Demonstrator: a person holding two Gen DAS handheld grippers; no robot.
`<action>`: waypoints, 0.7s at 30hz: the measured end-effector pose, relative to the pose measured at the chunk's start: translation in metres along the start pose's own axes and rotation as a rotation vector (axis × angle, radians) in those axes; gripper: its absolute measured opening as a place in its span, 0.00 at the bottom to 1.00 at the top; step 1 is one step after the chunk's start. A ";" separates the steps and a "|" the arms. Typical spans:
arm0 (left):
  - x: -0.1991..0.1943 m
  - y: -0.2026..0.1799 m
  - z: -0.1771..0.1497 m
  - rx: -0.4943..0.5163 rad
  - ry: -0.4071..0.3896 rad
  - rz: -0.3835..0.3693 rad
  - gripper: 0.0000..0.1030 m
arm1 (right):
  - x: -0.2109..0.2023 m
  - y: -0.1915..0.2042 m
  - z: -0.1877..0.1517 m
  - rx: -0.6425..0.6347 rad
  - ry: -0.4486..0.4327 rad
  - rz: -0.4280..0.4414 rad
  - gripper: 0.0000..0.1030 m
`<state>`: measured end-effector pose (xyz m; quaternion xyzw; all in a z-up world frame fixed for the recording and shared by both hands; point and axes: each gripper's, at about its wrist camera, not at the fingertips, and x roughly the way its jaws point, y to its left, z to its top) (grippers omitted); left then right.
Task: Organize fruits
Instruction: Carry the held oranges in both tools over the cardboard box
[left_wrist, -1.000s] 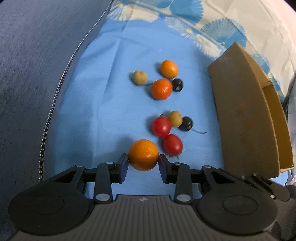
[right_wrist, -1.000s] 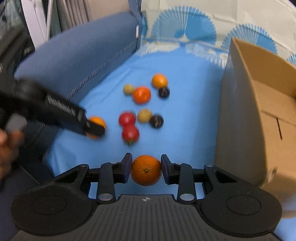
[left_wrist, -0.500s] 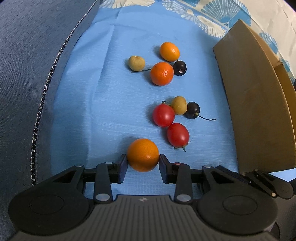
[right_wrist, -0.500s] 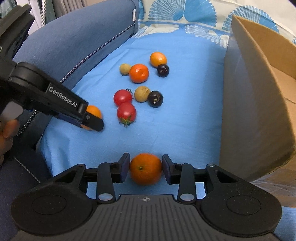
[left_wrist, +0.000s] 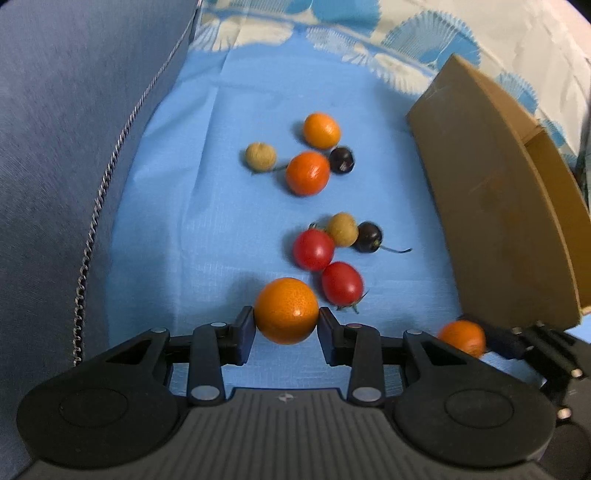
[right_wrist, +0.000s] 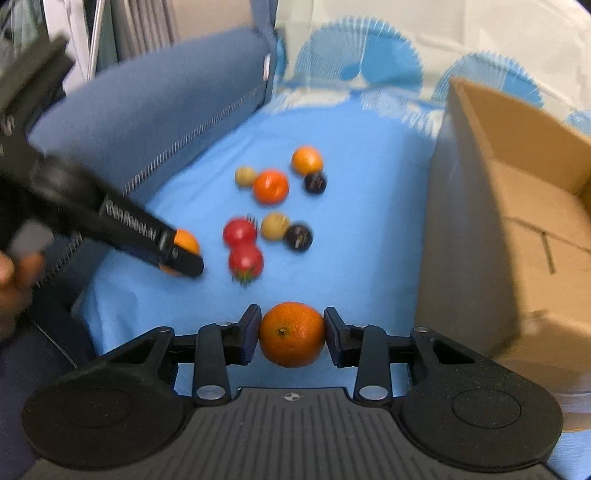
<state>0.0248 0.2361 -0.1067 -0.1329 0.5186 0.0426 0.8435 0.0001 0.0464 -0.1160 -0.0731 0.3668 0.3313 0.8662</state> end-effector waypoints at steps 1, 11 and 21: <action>-0.004 -0.002 -0.001 0.009 -0.024 0.000 0.39 | -0.008 -0.001 0.001 0.005 -0.025 -0.006 0.37; -0.045 -0.017 -0.018 0.095 -0.269 -0.001 0.39 | -0.109 -0.033 0.022 0.066 -0.305 -0.076 0.37; -0.059 -0.049 -0.017 0.205 -0.384 0.036 0.39 | -0.143 -0.149 0.026 0.267 -0.410 -0.103 0.37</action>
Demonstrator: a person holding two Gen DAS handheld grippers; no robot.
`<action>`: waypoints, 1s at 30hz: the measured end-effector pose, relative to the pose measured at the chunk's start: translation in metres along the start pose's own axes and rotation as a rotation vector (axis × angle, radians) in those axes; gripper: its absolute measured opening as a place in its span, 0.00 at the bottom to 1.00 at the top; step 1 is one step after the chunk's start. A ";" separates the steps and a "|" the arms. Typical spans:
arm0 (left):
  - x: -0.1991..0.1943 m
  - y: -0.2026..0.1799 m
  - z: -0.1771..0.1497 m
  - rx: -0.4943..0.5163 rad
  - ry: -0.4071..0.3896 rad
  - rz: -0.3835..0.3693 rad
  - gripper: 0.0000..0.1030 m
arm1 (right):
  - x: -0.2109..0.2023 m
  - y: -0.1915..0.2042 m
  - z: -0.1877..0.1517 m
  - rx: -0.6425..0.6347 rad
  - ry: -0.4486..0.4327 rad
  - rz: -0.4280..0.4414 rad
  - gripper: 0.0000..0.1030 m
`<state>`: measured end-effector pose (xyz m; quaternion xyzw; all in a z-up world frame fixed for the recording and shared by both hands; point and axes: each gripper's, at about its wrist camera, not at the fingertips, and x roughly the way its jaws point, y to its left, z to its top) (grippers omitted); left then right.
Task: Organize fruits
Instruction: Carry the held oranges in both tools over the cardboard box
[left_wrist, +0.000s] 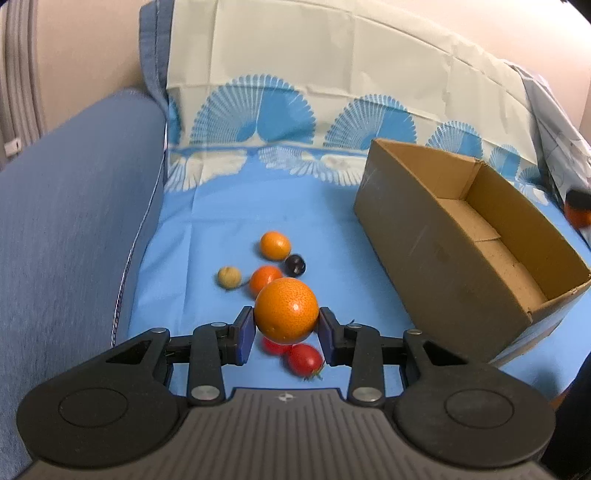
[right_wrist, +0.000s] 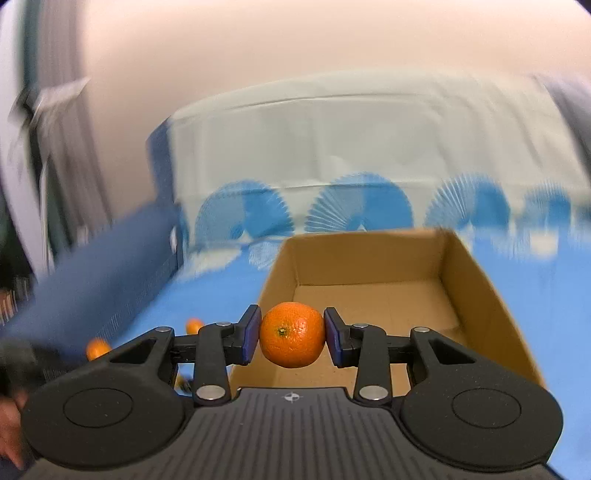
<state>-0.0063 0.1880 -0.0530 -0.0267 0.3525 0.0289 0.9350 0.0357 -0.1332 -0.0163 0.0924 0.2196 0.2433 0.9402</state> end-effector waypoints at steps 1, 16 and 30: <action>-0.001 -0.004 0.002 0.010 -0.009 0.007 0.39 | 0.000 -0.010 0.005 0.022 -0.022 -0.001 0.37; -0.011 -0.077 0.046 0.050 -0.182 -0.106 0.39 | 0.017 -0.099 0.009 0.172 -0.092 -0.104 0.37; 0.007 -0.145 0.038 0.045 -0.277 -0.217 0.39 | 0.026 -0.092 0.006 0.046 -0.036 -0.211 0.37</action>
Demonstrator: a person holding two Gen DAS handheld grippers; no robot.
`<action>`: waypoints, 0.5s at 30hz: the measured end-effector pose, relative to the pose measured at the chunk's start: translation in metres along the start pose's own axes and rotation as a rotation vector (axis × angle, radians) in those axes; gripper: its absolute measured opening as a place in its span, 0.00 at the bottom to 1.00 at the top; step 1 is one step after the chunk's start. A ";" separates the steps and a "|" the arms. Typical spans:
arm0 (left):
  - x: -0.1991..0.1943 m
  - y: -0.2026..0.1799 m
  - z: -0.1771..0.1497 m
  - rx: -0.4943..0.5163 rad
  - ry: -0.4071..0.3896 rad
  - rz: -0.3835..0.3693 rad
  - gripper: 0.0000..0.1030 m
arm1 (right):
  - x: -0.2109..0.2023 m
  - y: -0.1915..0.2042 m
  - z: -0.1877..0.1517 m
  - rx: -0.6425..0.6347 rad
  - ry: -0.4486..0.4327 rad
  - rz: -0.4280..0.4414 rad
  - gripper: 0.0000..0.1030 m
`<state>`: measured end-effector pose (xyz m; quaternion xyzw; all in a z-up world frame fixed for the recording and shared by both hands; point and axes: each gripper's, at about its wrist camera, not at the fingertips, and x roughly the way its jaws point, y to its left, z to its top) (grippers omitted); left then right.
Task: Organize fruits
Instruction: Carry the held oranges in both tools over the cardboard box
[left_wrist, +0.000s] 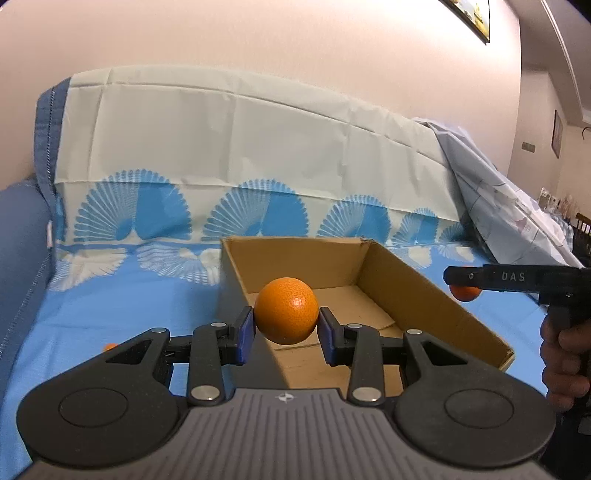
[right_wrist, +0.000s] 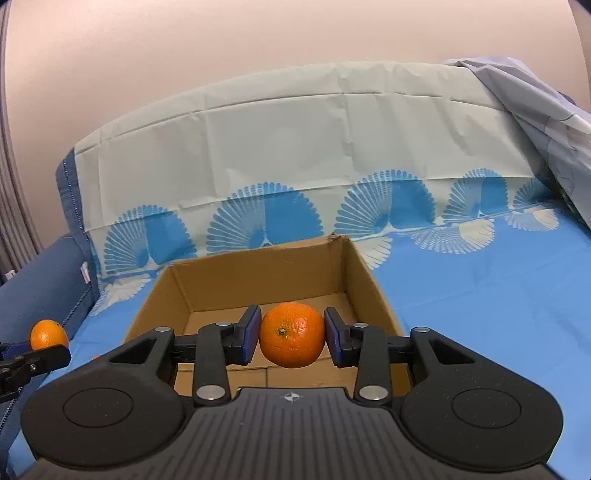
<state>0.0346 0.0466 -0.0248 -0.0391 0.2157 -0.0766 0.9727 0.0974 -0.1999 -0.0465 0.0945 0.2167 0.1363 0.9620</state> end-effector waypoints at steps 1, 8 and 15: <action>0.001 -0.004 0.001 0.001 -0.005 -0.012 0.39 | -0.001 -0.001 0.000 0.003 0.000 -0.004 0.37; 0.014 -0.025 -0.001 0.031 -0.021 -0.094 0.39 | 0.003 -0.002 -0.001 -0.026 0.012 -0.017 0.38; 0.026 -0.030 -0.007 0.047 0.011 -0.127 0.39 | 0.004 0.000 -0.001 -0.043 0.017 -0.021 0.38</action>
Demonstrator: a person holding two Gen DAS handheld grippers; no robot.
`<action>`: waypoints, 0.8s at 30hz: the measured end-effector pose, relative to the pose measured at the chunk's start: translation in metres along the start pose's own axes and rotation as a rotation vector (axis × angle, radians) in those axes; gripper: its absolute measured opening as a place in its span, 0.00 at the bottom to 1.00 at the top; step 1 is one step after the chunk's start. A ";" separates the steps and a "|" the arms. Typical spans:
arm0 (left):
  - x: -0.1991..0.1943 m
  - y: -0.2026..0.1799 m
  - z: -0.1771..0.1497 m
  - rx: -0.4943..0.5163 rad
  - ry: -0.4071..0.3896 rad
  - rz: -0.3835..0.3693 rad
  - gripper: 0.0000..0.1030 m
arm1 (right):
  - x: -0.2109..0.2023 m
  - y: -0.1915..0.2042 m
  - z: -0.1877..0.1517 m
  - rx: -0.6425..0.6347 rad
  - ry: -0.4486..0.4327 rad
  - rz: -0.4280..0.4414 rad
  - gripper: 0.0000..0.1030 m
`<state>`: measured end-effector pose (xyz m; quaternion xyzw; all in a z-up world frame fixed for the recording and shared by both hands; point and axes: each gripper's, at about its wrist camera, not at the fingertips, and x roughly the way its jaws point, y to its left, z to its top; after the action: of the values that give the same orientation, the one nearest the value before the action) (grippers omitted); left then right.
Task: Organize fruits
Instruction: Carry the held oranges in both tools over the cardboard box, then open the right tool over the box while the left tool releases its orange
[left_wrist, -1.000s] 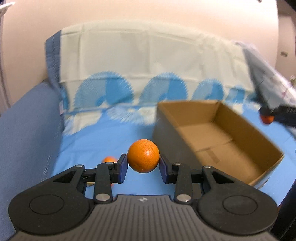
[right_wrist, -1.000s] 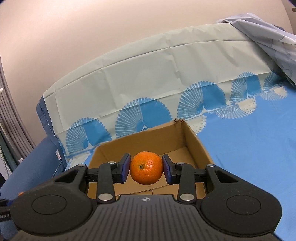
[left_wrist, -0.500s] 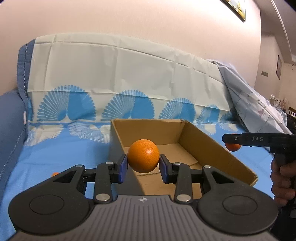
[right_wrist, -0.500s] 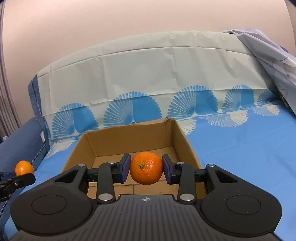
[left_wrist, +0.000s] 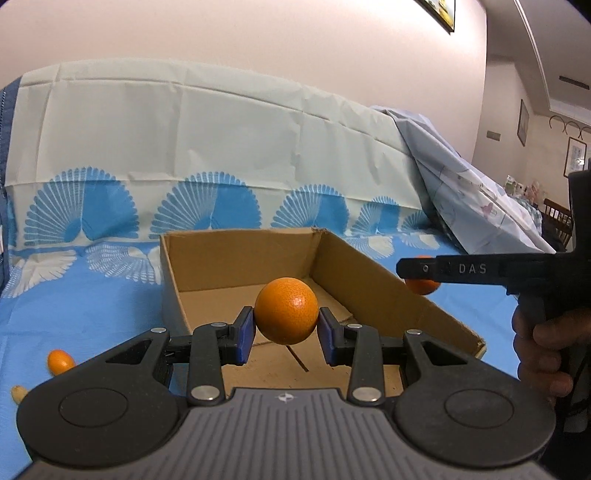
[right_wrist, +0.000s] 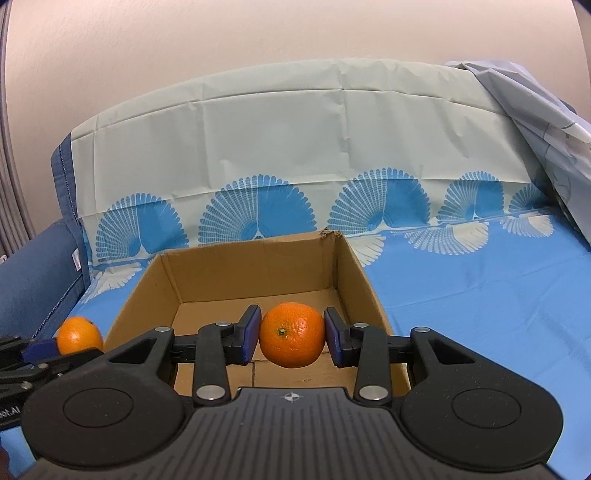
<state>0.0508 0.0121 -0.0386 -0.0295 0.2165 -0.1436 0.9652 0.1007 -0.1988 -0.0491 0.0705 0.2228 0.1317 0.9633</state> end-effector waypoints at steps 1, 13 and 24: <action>0.000 -0.001 -0.001 0.003 0.003 -0.003 0.39 | 0.000 0.000 0.000 -0.001 0.001 0.000 0.38; 0.007 -0.014 -0.008 0.055 0.029 -0.025 0.39 | 0.006 0.009 0.000 -0.022 0.013 0.010 0.38; 0.009 -0.013 -0.008 0.052 0.042 -0.030 0.43 | 0.007 0.012 -0.002 -0.031 0.020 0.001 0.38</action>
<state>0.0520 -0.0034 -0.0477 -0.0048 0.2327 -0.1643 0.9586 0.1031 -0.1852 -0.0513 0.0543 0.2304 0.1366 0.9619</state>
